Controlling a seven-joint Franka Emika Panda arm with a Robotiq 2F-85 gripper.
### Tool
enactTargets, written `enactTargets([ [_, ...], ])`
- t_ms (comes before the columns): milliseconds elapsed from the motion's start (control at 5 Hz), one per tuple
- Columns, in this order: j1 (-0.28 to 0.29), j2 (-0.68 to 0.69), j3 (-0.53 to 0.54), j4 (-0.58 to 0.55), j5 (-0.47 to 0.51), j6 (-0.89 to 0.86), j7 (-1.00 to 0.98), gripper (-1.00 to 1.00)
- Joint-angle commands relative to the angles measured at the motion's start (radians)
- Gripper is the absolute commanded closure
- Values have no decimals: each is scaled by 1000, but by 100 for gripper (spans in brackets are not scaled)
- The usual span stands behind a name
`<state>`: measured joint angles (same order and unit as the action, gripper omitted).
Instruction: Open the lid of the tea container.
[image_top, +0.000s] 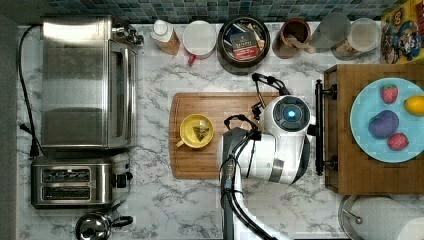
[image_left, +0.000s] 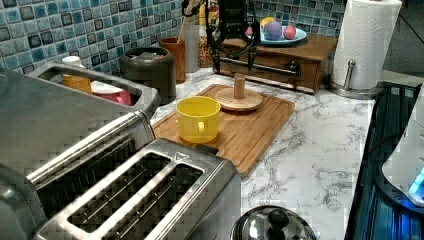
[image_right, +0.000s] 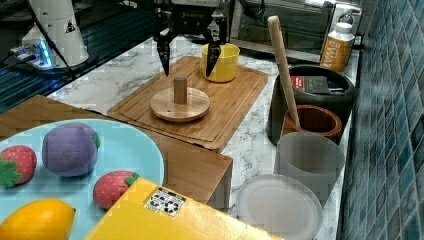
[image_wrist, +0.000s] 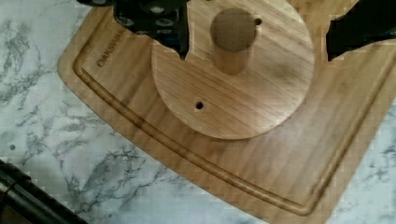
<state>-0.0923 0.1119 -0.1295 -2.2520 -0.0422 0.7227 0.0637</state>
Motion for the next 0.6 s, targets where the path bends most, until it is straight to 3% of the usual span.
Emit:
enactTargets([
  [200,39,7,-25,-90,19,75,1,-100],
  [600,16,58,4,-84,27,90,1,-100],
])
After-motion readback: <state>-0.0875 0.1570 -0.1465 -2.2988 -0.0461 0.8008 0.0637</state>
